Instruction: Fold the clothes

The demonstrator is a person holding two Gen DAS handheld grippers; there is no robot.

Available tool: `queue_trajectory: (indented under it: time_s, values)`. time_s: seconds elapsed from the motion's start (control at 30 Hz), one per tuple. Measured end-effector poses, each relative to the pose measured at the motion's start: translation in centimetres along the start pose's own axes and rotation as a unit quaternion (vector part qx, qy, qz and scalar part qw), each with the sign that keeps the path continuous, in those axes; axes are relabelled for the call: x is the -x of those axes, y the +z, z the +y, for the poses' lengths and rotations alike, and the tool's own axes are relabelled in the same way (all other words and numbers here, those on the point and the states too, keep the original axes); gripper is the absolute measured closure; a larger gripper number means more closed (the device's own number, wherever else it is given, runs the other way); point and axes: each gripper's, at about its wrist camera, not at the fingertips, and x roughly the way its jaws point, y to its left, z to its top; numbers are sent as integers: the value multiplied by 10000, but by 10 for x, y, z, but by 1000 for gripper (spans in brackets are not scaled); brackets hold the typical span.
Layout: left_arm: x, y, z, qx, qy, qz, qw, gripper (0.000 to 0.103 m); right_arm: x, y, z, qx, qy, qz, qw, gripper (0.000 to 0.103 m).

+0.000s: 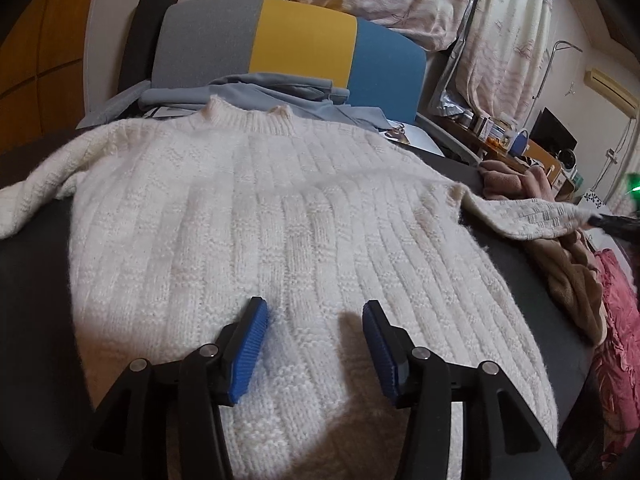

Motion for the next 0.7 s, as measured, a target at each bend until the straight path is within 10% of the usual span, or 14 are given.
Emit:
queue_trajectory:
  time_s: [0.13, 0.27, 0.43, 0.5, 0.53, 0.57, 0.6, 0.7]
  values:
    - [2, 3, -8, -21, 193, -30, 9998, 50, 56, -10, 62, -216, 1577, -511, 9859, 57]
    - [29, 2, 2, 391, 168, -244, 9988, 50, 54, -27, 164, -57, 3498, 318, 9363, 56]
    - [75, -15, 53, 1360, 593, -711, 9864, 50, 37, -55, 216, -255, 4425, 1235, 8879, 55]
    - [84, -28, 80, 1941, 594, -732, 9764, 51, 41, -57, 219, -220, 4403, 1132, 8904, 53]
    - [87, -33, 90, 2170, 571, -730, 9718, 51, 43, -56, 220, -165, 4370, 1053, 8931, 58]
    - [88, -38, 97, 2359, 545, -738, 9674, 51, 45, -54, 221, -156, 4444, 1007, 8900, 89]
    - [90, -43, 104, 2527, 521, -745, 9633, 51, 46, -53, 222, -166, 4535, 979, 8857, 97]
    - [91, -51, 107, 2603, 525, -682, 9617, 51, 49, -47, 225, -204, 4711, 890, 8773, 97]
